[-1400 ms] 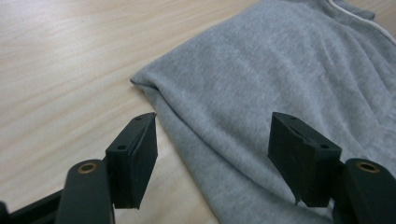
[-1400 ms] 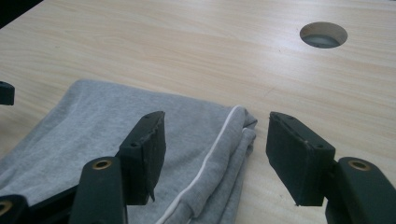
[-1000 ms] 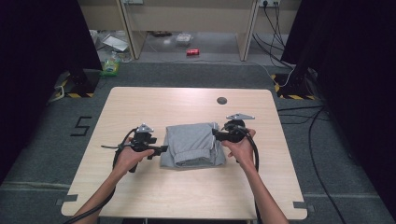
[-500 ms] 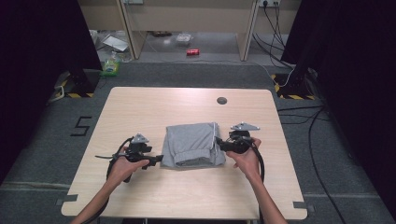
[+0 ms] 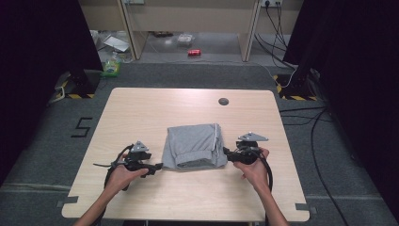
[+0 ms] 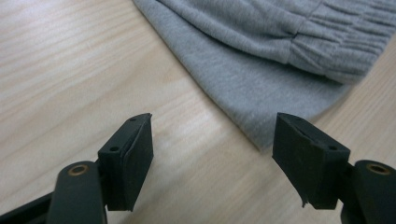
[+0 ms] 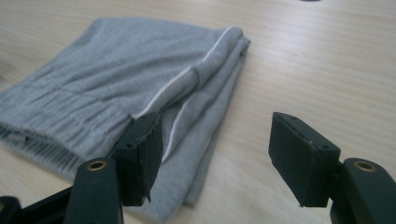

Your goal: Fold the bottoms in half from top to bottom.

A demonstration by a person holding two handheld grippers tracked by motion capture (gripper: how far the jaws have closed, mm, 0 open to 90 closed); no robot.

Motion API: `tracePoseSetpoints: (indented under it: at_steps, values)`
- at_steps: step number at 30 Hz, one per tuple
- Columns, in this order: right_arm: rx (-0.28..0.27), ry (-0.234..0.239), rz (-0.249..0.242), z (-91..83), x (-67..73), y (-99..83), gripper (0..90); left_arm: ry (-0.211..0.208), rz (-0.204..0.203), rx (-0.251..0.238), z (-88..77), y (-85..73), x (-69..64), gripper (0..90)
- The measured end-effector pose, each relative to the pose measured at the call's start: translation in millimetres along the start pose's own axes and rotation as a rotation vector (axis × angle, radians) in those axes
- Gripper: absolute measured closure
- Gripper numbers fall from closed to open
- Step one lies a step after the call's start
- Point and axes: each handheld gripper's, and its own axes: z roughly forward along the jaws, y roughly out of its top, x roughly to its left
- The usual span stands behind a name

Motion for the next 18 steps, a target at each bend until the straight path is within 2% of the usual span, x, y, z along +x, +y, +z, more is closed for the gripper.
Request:
tracePoseSetpoints:
  at_steps: [10,18]
  values:
    - [0.030,0.002,-0.005,-15.1,1.7,-28.0,33.9,0.015,0.008,-0.010,-12.5,-17.5,-4.3,27.5]
    - [0.042,0.001,-0.012,-27.5,5.3,-46.1,33.4,0.051,0.047,-0.015,-20.0,-25.5,-12.4,27.1]
